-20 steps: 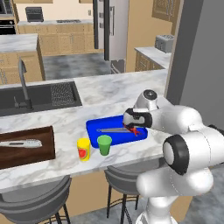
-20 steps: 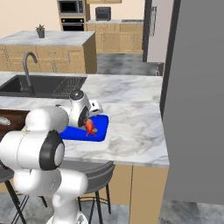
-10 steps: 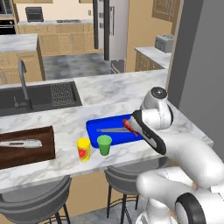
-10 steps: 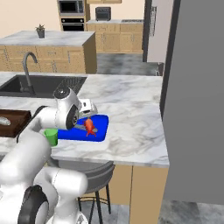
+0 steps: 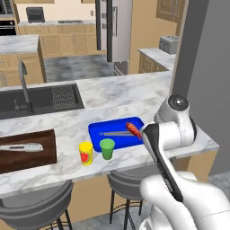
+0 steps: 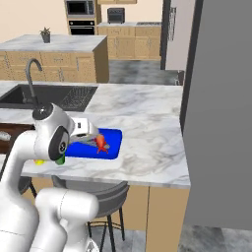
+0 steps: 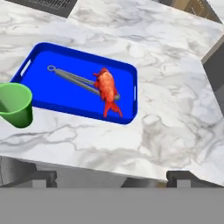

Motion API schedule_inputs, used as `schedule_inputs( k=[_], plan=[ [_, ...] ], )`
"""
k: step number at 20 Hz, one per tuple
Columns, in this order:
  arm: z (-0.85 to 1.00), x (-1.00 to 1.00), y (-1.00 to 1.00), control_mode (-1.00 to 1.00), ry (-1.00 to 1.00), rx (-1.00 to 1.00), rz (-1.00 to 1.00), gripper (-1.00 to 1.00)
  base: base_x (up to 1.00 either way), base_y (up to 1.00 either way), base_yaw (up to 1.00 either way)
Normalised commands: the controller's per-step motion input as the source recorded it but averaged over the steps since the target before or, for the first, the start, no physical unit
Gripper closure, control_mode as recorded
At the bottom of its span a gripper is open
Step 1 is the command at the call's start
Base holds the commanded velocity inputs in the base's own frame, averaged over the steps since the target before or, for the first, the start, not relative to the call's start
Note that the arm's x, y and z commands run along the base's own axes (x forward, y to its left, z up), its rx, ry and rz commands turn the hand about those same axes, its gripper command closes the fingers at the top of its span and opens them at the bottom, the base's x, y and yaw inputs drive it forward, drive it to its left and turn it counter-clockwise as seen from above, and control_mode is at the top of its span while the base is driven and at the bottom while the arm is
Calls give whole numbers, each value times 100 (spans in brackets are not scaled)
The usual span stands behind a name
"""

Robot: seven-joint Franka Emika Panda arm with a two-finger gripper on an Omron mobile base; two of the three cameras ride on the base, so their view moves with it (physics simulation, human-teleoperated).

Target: Gather the lemon and mushroom from the fridge and place them on a tray on the dining counter. Then gather the steak and fish from the fridge and place them on the other tray.

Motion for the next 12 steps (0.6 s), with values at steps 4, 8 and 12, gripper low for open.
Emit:
schedule_inputs(
  k=[4,8,12],
  plan=[
    [8,-100,0,-100,-10,3,-9,-100,0,0,0],
    [0,-100,0,-100,-18,6,-2,-100,0,0,0],
    [0,-75,5,100,-15,5,-1,-100,-25,6,-1]
  ],
)
